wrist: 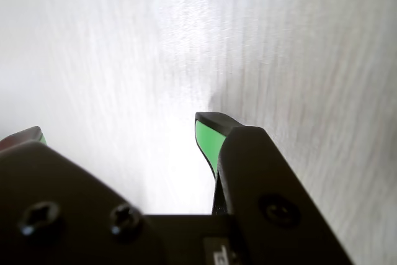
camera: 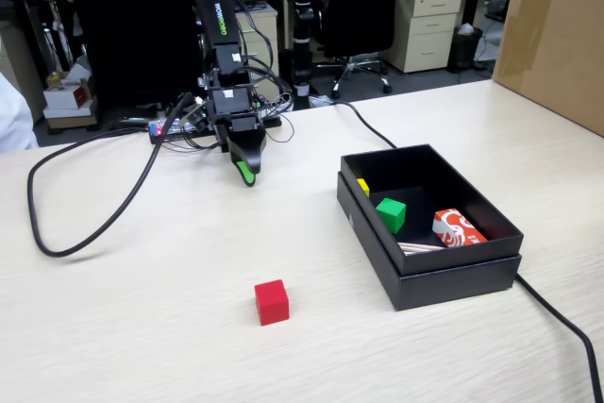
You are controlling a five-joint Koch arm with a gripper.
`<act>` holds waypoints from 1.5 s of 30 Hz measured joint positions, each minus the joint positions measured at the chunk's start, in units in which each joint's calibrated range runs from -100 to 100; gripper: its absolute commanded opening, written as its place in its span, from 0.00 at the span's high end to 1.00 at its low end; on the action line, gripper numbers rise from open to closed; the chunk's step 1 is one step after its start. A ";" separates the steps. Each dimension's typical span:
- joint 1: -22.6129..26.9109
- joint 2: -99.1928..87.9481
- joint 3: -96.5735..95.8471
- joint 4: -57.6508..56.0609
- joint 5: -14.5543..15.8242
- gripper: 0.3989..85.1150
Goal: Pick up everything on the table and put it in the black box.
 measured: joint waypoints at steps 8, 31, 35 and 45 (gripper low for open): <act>-2.20 18.77 32.04 -22.07 0.78 0.43; -1.66 91.52 108.53 -38.48 0.93 0.44; -1.42 104.60 118.03 -38.40 0.93 0.44; -1.76 126.34 129.80 -38.40 0.88 0.44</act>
